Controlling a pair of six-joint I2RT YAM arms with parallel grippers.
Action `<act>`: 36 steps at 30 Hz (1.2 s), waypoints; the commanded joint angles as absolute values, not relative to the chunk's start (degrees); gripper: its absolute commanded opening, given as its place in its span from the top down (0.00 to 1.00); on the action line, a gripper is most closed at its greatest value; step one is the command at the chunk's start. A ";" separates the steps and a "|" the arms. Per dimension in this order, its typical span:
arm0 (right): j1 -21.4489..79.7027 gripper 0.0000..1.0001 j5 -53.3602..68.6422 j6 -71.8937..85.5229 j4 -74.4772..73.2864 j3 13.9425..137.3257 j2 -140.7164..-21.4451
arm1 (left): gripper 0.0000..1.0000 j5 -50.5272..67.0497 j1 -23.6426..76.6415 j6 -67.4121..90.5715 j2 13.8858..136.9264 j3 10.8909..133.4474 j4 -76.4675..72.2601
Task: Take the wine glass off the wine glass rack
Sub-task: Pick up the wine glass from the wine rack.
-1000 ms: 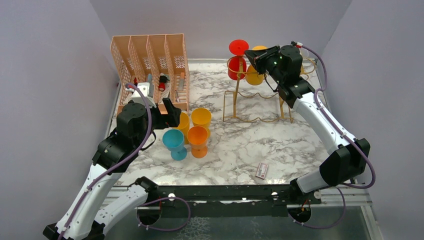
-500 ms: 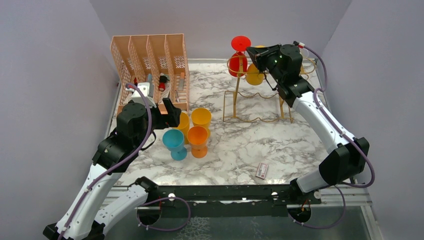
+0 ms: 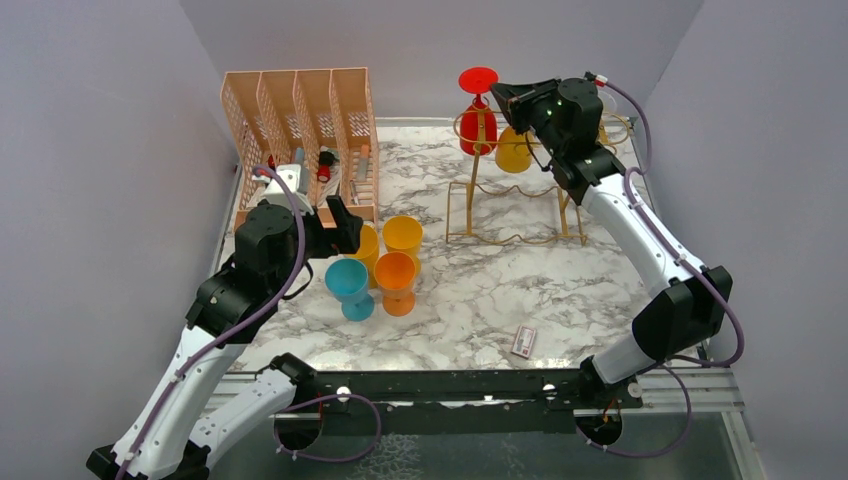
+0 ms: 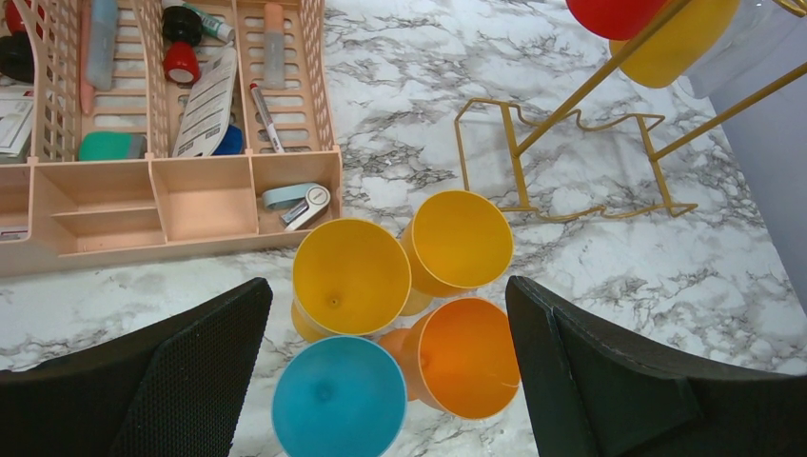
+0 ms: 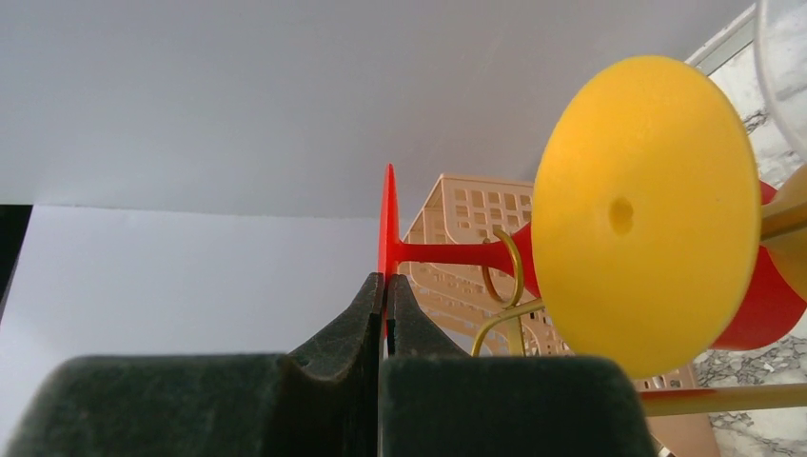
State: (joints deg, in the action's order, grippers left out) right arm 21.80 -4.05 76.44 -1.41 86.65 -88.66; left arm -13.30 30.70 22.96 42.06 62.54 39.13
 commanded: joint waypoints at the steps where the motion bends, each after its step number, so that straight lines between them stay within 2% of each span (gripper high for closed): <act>1: 22.28 0.99 -5.62 75.76 -0.43 89.18 -89.63 | 0.01 -13.54 30.45 22.78 42.04 62.35 38.98; 13: 22.30 0.99 -2.95 72.69 -1.17 93.30 -92.67 | 0.01 -13.54 30.50 22.87 42.14 62.34 39.02; 36: 24.18 0.99 -12.42 77.27 1.09 83.57 -86.29 | 0.01 -13.28 30.45 23.02 42.81 62.96 38.95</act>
State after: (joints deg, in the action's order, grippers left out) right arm 23.14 -7.57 75.33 -1.32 84.31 -88.47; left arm -13.30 30.70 22.96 42.72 62.57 39.13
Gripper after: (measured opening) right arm 0.014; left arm 0.990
